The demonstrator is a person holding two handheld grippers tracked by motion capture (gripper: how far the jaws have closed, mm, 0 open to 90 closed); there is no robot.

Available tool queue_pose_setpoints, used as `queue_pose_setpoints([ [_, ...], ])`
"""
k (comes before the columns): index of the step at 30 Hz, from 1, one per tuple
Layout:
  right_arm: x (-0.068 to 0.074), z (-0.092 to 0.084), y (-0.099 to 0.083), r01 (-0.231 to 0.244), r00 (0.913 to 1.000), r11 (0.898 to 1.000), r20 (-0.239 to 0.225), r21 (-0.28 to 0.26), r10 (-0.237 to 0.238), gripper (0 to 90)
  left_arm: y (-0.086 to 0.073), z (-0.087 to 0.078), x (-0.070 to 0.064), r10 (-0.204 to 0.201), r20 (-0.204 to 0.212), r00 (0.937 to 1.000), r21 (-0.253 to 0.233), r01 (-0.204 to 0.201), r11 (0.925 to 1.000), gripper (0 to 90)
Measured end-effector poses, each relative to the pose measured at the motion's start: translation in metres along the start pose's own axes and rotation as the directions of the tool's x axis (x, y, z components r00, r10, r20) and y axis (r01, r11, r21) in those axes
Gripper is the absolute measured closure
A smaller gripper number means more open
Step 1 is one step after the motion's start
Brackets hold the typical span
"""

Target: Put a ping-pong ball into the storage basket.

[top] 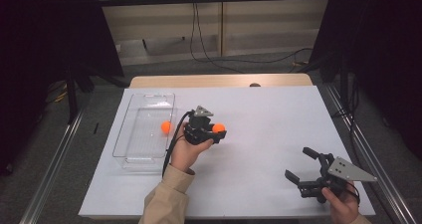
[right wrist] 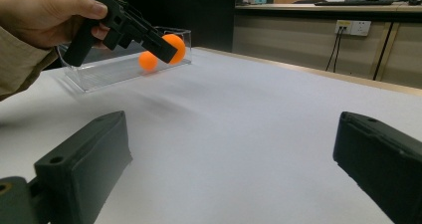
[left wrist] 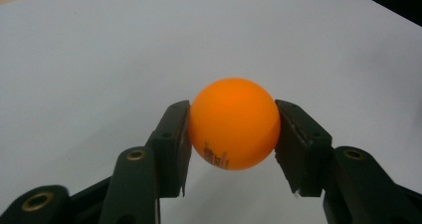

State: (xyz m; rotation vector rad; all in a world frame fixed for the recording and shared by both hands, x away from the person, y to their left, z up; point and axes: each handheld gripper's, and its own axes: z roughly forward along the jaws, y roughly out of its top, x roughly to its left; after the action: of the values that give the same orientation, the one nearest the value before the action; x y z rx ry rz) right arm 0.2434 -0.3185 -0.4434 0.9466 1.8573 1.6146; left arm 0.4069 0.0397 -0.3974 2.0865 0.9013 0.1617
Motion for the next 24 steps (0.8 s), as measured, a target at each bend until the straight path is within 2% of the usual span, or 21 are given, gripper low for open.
queue_pose_setpoints([
  [10, -0.001, -0.001, 0.000, -0.003, 1.0000, 1.000, 0.004, 0.000, 0.003, 1.1, 0.000, -0.006, 0.003, -0.010, 0.000, 0.9999, -0.006, 0.010, 0.9999, 50.9],
  [24, 0.000, 0.000, 0.000, 0.001, 1.0000, 1.000, 0.003, 0.002, -0.001, 1.0, -0.003, -0.013, 0.009, -0.013, -0.016, 0.9998, 0.009, 0.013, 0.9999, 50.9],
])
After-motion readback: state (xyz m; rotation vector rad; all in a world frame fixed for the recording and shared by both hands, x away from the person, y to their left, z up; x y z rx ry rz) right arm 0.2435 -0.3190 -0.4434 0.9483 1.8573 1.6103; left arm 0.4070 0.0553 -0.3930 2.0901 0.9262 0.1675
